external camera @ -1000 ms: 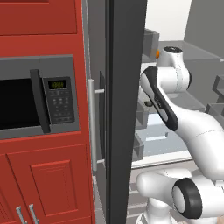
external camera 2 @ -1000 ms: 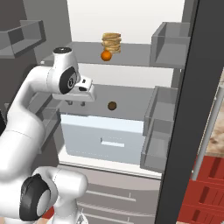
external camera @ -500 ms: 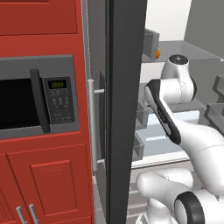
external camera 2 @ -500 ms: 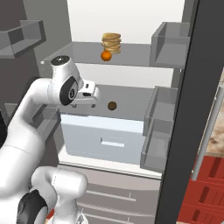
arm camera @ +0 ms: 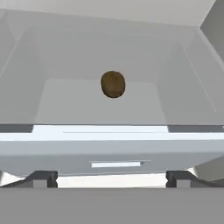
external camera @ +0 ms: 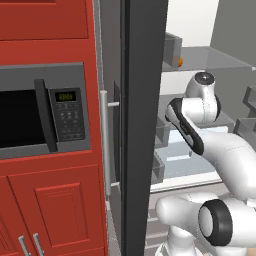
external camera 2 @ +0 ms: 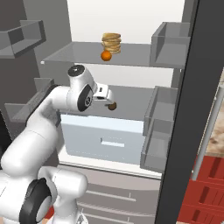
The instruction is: Pick up the kiwi and tangerine from the fridge and place one fruit on each plate on the dining counter.
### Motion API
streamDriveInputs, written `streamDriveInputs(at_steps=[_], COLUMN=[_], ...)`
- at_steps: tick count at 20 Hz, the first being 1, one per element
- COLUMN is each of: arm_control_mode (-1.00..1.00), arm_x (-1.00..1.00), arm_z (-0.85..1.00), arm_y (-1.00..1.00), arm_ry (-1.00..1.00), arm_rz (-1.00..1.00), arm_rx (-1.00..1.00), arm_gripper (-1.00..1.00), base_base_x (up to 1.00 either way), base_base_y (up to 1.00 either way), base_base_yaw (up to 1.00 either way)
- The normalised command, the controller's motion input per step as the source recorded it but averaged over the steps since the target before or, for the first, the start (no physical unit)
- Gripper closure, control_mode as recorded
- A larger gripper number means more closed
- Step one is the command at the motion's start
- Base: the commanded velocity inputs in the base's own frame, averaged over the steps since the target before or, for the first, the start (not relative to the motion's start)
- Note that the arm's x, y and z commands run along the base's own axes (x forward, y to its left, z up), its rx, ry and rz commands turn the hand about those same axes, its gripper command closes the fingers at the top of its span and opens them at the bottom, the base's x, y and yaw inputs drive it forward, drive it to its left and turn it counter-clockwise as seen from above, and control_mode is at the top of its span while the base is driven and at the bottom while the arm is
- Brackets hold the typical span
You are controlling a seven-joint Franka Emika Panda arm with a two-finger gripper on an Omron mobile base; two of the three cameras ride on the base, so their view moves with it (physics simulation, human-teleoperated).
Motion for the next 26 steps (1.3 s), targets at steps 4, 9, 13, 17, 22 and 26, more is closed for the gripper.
streamDriveInputs(at_steps=[4,9,13,17,22,26], arm_control_mode=[-1.00,-1.00,-1.00,-1.00,-1.00,-1.00], arm_x=[0.64,0.36,0.37,0.39,0.24,0.09], arm_z=[-0.19,-0.37,-0.34,-0.12,-0.01,-0.11], arm_y=[-0.01,0.00,-0.02,-0.03,-0.12,-0.14], arm_ry=[0.00,0.00,0.00,0.00,0.00,0.00], arm_rz=[-0.08,-0.04,-0.03,-0.03,-0.01,0.00], arm_rx=[0.05,0.04,0.01,0.00,0.02,0.03], arm_gripper=[-1.00,-1.00,-1.00,-1.00,-1.00,-1.00], base_base_x=[0.00,0.00,0.00,0.00,0.00,0.00], base_base_y=[0.00,0.00,0.00,0.00,0.00,0.00], base_base_yaw=[0.00,0.00,0.00,0.00,0.00,0.00])
